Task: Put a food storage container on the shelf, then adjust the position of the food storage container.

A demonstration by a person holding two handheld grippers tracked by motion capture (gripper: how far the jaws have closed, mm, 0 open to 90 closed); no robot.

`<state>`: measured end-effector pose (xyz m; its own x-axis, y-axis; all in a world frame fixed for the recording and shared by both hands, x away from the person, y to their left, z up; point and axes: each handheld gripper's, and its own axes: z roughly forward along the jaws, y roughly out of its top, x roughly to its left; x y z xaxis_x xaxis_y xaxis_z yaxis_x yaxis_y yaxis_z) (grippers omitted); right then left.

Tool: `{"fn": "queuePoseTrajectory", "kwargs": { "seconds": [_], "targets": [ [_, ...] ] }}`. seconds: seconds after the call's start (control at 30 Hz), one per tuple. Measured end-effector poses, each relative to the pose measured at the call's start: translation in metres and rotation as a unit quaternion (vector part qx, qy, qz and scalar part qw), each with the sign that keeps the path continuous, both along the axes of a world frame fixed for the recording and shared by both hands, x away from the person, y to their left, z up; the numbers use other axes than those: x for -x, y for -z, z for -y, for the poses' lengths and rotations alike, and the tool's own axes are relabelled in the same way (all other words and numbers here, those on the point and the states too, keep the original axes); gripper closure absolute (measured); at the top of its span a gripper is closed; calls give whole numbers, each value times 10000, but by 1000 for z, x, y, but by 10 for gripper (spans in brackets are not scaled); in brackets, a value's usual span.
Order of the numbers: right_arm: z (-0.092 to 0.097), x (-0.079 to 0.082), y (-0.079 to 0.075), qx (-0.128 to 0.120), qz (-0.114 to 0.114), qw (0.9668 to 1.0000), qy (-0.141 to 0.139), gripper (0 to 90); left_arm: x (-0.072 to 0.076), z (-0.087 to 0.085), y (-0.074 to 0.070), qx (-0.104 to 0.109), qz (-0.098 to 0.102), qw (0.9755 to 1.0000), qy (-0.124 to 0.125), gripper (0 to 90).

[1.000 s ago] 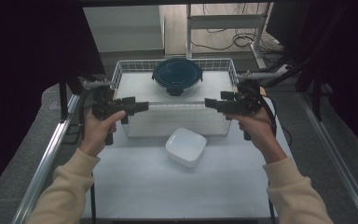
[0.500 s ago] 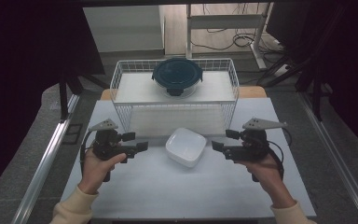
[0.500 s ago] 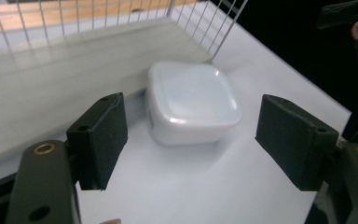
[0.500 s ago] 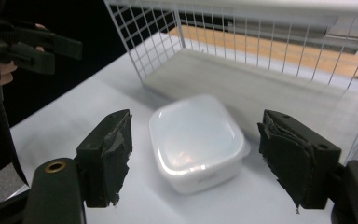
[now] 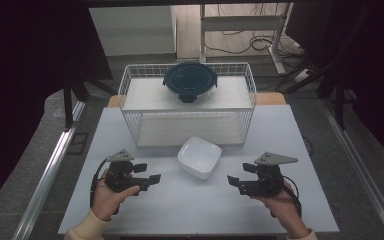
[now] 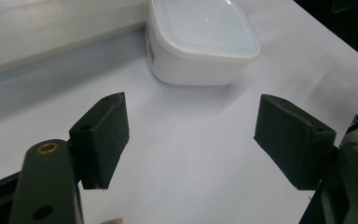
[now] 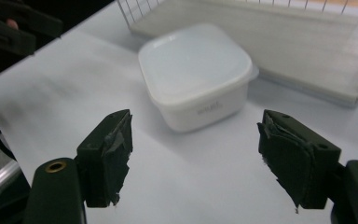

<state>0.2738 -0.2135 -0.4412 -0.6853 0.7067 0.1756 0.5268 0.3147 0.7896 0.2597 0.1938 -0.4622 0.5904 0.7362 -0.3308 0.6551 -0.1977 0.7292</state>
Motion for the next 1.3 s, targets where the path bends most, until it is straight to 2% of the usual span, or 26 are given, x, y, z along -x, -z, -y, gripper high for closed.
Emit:
{"fn": "queuePoseTrajectory", "kwargs": {
  "seconds": [0.3,0.57,0.73,0.93,1.3],
  "targets": [
    [0,0,0,-3,-1,10000,5,258,1,-5,9,-60,-116,9999,-102,260],
    [3,-2,0,-29,1,10000,90,259,0,-9,10,-31,-101,9998,-176,259],
    [6,-2,-4,-49,30,9999,147,260,-2,-6,12,-40,-117,9998,-163,259],
    [10,-3,-1,-1,-8,9998,182,262,-4,0,13,-99,-155,9997,-130,259],
    [13,-6,1,7,-61,9998,166,301,-3,-6,15,-45,-201,9996,-203,256]
  ]
}}
